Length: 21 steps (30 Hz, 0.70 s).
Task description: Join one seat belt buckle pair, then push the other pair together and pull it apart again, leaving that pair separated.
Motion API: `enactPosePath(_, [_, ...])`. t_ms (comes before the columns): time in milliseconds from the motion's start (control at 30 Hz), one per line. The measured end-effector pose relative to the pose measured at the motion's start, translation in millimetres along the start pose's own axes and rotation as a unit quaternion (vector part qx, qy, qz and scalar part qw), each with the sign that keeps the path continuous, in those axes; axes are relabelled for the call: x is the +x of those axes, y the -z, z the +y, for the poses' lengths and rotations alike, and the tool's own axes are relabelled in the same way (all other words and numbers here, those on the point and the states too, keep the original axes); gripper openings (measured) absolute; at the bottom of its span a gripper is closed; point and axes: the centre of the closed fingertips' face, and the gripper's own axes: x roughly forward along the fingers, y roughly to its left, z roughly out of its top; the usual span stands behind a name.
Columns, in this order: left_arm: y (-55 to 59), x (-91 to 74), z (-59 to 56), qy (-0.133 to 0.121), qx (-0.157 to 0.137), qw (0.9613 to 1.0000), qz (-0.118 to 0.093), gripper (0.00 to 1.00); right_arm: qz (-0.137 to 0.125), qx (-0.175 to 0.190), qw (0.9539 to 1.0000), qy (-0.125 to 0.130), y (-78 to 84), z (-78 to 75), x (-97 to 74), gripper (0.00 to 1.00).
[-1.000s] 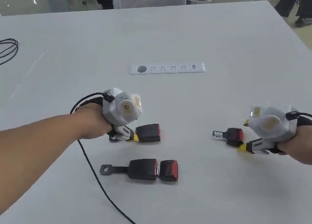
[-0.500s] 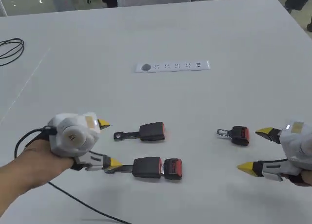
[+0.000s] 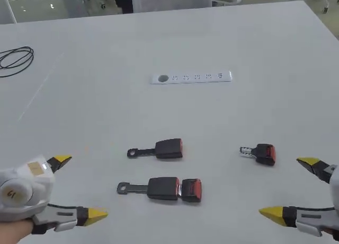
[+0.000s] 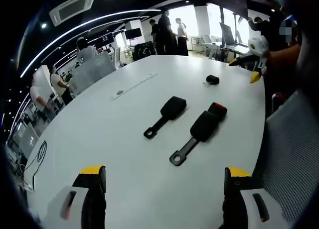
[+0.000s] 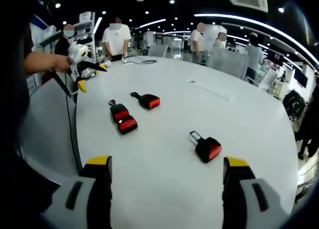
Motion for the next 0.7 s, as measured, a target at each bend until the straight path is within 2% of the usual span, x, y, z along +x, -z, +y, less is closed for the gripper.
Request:
enactPosePath(133, [8.9, -7.6, 2.7, -0.013, -0.023, 0.9996, -0.002, 1.0, -0.009, -0.002, 0.9999, 0.011, -5.6, 0.5, -0.9, 1.0])
enactPosePath(233, [9.4, -9.2, 2.6, -0.02, -0.028, 0.9994, -0.006, 1.0, -0.005, -0.009, 0.9998, 0.016, -4.3, 0.2, -0.7, 1.0])
enactPosePath(500, [5.3, -12.7, 0.6, -0.031, -0.03, 0.999, -0.017, 1.0, -0.004, 0.0, 0.9997, 0.023, -0.9, 1.0, -3.2, 1.0])
enactPosePath(700, [10.3, -15.9, -1.9, -0.033, -0.03, 0.9989, -0.012, 1.0, -0.009, 0.006, 0.9994, 0.032, -3.2, 4.5, -10.1, 1.0])
